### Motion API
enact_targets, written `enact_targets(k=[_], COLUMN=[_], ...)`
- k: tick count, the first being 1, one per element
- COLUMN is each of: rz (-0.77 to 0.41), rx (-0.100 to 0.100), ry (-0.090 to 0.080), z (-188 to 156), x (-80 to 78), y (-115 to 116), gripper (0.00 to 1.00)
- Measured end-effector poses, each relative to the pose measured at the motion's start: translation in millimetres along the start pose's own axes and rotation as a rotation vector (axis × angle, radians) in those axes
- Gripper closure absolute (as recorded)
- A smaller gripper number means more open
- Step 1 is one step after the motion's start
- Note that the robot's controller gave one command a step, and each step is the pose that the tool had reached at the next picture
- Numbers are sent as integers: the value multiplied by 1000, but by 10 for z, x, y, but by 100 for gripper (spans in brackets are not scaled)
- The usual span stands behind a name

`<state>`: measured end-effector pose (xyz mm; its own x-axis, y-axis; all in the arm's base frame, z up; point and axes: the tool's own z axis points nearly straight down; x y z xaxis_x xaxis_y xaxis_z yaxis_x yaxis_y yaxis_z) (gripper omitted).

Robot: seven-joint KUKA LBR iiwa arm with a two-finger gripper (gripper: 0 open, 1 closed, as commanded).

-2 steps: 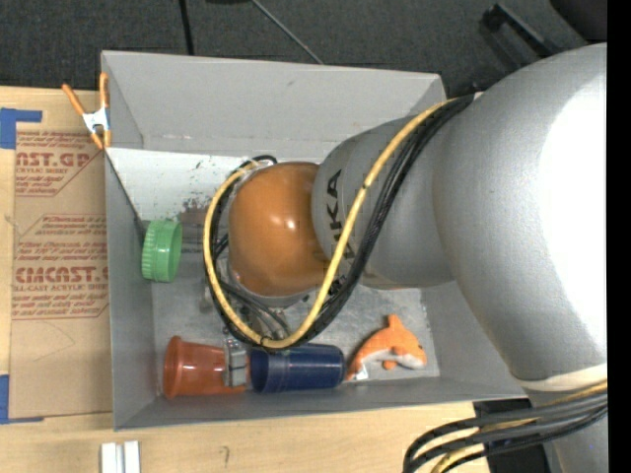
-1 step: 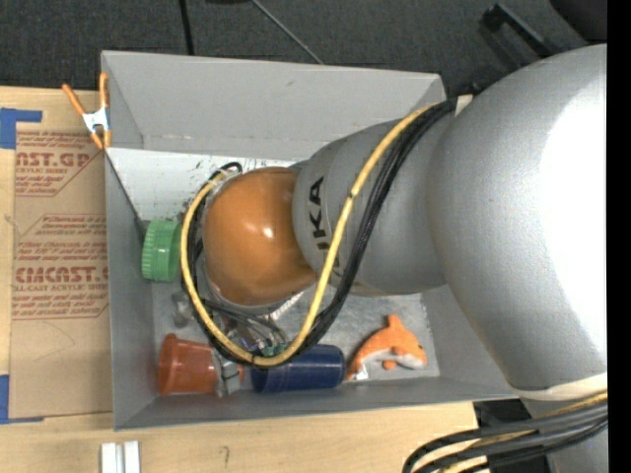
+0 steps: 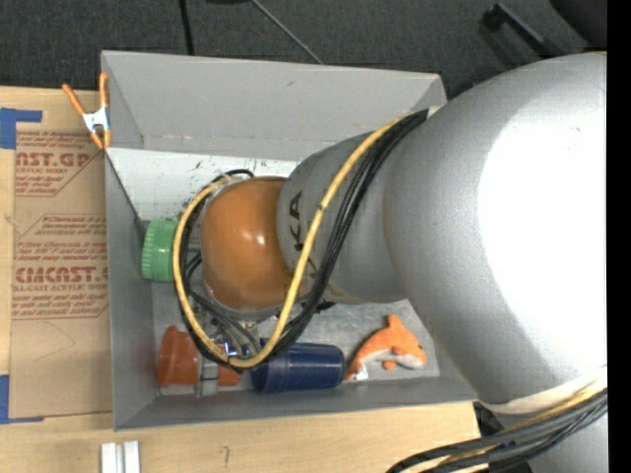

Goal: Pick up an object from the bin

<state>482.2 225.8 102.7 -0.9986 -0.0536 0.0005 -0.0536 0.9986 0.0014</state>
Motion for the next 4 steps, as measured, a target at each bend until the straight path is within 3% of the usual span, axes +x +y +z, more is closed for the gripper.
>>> enact_targets(k=[1, 2, 4], rz=[-342, 170, 169], rx=[0, 0, 0], ry=[-8, 0, 0], z=[258, 331, 192], x=[-19, 40, 45], y=[134, -19, -12], gripper=[0, 100, 100])
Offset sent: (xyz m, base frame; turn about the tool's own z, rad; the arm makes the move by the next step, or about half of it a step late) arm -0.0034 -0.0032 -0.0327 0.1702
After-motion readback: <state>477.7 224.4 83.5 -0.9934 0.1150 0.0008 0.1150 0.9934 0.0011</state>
